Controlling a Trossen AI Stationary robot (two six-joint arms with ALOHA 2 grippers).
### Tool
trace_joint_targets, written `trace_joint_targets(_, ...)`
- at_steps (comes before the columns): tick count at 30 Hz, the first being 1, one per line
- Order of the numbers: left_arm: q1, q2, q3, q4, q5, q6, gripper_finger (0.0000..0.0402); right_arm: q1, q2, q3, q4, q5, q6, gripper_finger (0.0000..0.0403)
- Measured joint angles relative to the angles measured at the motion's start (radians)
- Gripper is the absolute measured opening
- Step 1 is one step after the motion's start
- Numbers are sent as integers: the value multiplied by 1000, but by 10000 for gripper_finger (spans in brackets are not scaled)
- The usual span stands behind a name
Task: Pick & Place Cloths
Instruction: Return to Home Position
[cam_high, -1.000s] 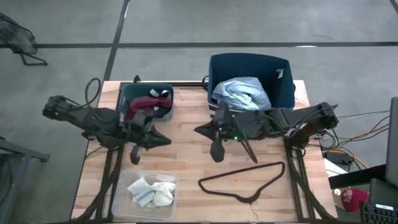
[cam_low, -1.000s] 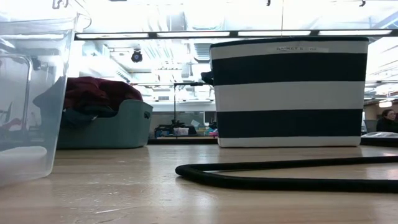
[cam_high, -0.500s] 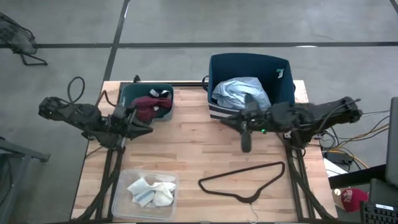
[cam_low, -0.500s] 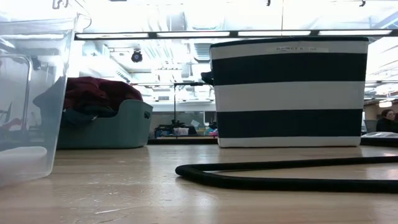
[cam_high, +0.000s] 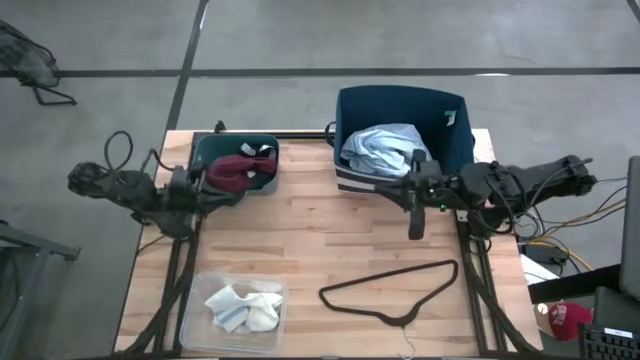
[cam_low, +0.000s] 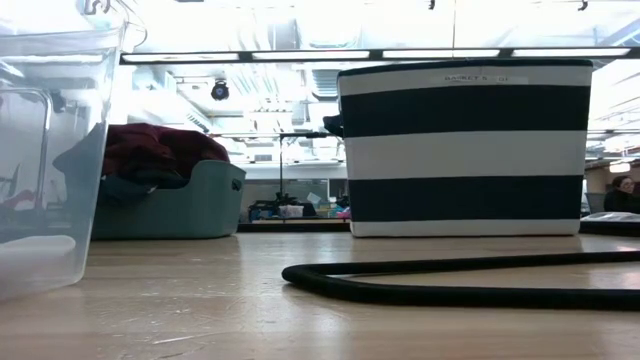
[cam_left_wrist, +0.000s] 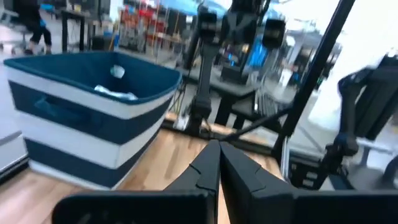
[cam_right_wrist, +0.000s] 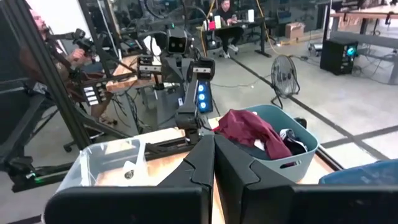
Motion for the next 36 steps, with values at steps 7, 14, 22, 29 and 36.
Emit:
trace_joint_targets(7,-1,-124,-157,234,51,82,14,1,-93,-197,156,-7,-16,8)
trace_joint_targets(14,-1,-290,-256,261,59,109,14,3,-219,-431,335,-40,16,8)
trace_joint_targets(22,-1,-421,-282,57,77,91,14,3,-314,-595,312,-38,96,8)
trace_joint_targets(29,0,-458,-316,56,102,203,14,0,-348,-720,318,-29,122,9)
trace_joint_targets(36,0,-458,-348,52,102,227,12,0,-420,-887,450,-34,223,9)
